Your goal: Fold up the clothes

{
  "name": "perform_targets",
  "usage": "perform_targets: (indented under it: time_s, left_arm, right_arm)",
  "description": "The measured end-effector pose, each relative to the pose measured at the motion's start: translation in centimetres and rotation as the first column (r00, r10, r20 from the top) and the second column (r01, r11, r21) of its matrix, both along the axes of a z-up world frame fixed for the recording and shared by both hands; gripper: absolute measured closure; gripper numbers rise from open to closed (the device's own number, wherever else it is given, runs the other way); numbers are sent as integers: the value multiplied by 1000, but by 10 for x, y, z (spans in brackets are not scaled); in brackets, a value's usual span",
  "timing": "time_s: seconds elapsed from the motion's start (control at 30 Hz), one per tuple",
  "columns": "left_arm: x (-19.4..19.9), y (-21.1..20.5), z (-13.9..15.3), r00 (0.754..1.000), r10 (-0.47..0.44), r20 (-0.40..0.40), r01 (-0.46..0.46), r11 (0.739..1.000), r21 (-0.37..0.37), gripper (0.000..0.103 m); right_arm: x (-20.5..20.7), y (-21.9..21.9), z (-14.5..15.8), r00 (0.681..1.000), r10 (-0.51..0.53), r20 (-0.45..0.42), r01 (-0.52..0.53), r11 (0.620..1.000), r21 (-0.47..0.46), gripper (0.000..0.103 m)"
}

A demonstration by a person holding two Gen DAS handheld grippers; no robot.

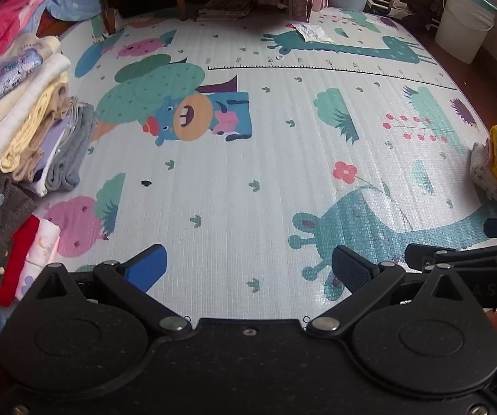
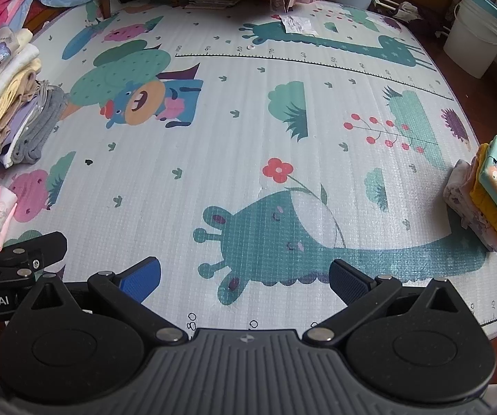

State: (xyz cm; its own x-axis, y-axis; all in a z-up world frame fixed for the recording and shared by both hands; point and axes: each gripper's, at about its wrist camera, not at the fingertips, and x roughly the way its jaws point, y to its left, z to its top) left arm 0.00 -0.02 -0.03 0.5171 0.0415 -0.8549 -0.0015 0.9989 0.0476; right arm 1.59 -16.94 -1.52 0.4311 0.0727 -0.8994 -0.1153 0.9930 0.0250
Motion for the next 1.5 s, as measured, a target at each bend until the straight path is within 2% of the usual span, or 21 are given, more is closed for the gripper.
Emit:
perform_targets:
  time_s: [0.17, 0.27, 0.33, 1.5]
  left_arm:
    - [4, -1, -2, 999, 13, -36, -14, 999, -42, 0]
    - [2, 3, -2, 1000, 11, -15, -12, 998, -67, 0]
    - [-1, 5, -3, 1000, 8, -12, -9, 998, -66, 0]
    - [-1, 9, -4, 1000, 5, -26, -7, 998, -64, 0]
  right_arm:
    - [-4, 1, -1, 1000, 1, 22, -1, 1000, -2, 0]
    - [-5, 1, -2, 1000, 2, 31, -2, 1000, -5, 0]
    - [0, 1, 1, 1000, 6, 5, -6, 1000, -17, 0]
    - [0, 4, -2, 1000, 12, 13, -12, 1000, -22, 0]
